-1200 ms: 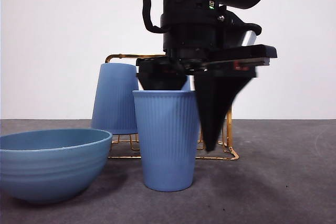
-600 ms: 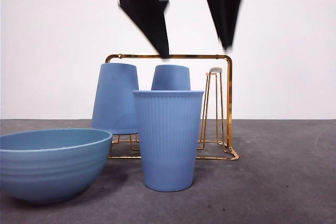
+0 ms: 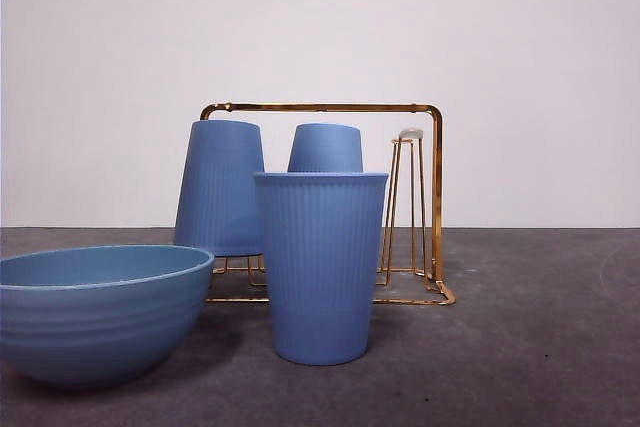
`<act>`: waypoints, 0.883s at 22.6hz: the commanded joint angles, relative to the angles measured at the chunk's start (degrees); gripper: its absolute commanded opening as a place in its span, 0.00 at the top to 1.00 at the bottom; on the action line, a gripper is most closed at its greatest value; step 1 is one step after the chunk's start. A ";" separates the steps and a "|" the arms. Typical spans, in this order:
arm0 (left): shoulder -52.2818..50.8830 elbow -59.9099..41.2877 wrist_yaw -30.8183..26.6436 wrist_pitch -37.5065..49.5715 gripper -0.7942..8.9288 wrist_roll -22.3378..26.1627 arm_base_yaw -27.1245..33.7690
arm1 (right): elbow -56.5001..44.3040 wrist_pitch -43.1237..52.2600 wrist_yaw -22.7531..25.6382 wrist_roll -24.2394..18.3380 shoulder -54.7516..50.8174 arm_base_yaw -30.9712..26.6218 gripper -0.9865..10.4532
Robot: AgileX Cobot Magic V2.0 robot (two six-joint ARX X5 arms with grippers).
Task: Right arm lift cup from the cupboard, then place it on the right of the bowl
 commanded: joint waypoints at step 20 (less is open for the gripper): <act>-45.09 -30.27 -3.61 11.93 0.59 -10.86 3.74 | 0.74 5.25 -5.62 -1.99 0.04 0.20 0.40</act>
